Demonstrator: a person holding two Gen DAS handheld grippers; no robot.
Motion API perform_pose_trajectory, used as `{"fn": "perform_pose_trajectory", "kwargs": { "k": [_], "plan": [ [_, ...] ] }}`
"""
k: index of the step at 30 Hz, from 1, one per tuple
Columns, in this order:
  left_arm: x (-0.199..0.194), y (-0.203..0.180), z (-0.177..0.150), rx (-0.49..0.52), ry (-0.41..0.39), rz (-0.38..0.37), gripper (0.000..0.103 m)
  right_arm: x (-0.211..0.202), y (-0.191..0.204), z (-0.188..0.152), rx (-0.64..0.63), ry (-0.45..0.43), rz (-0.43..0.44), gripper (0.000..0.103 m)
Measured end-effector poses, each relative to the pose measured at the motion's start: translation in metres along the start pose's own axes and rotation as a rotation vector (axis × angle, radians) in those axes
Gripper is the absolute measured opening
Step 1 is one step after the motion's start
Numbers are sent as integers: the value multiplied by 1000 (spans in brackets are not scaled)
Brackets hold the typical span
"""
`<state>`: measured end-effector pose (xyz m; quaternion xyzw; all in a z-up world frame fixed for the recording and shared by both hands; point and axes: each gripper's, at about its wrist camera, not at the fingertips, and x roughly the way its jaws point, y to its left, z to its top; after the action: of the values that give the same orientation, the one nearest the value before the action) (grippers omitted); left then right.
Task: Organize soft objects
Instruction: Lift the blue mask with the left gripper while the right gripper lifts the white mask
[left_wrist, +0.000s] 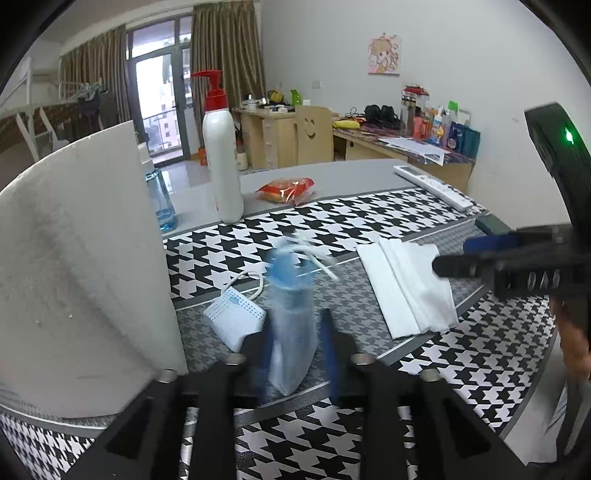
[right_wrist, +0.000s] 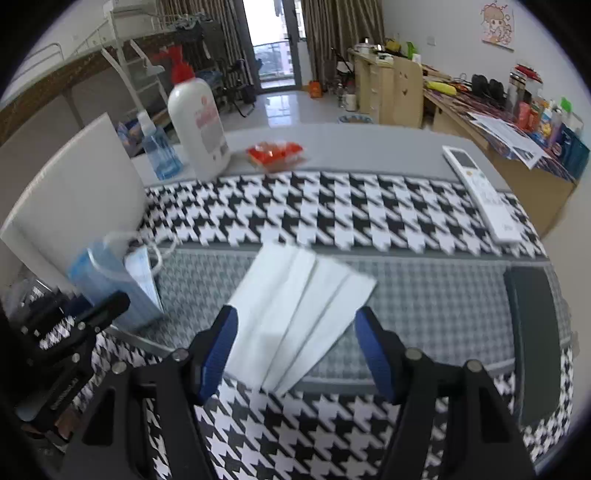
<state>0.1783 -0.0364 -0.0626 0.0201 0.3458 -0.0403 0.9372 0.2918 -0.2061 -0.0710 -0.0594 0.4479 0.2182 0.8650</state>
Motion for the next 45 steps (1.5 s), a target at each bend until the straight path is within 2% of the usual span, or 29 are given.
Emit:
{"fn": "perform_pose_trajectory", "kwargs": {
  "k": [1, 3, 8, 14, 20, 22, 25, 30, 33, 35, 37, 39, 43, 45],
  "plan": [
    [0, -1, 0, 5, -7, -4, 47, 2, 2, -2, 3, 2, -3, 70],
    [0, -2, 0, 9, -7, -2, 53, 5, 3, -4, 14, 8, 3, 70],
    [9, -1, 1, 11, 24, 4, 53, 8, 2, -6, 50, -2, -7, 70],
    [15, -2, -5, 10, 61, -23, 52, 12, 3, -6, 82, 0, -24, 70],
    [22, 1, -10, -10, 105, -19, 34, 24, 12, -4, 80, 37, -42, 70],
    [24, 4, -10, -25, 112, -25, 23, 28, 15, -4, 76, 50, -63, 70],
    [25, 5, -10, -33, 122, -30, 14, 30, 20, -2, 58, 52, -78, 70],
    [24, -1, -10, -5, 116, -32, 10, 38, 28, -3, 20, 74, -131, 70],
    [23, -1, -10, 0, 109, -25, 9, 36, 28, -5, 26, 62, -137, 63],
    [23, -1, -10, 2, 109, -24, 9, 35, 29, -5, 19, 60, -136, 52],
    [21, -1, -9, -3, 102, -35, 9, 33, 28, -6, 21, 63, -133, 34],
    [19, -1, -9, -3, 92, -43, 9, 31, 27, -7, 33, 62, -133, 26],
    [18, -1, -8, -9, 84, -53, 8, 28, 20, -9, 58, 52, -111, 12],
    [15, -1, -8, -10, 78, -52, 8, 27, 16, -10, 72, 46, -86, 10]
  ]
}}
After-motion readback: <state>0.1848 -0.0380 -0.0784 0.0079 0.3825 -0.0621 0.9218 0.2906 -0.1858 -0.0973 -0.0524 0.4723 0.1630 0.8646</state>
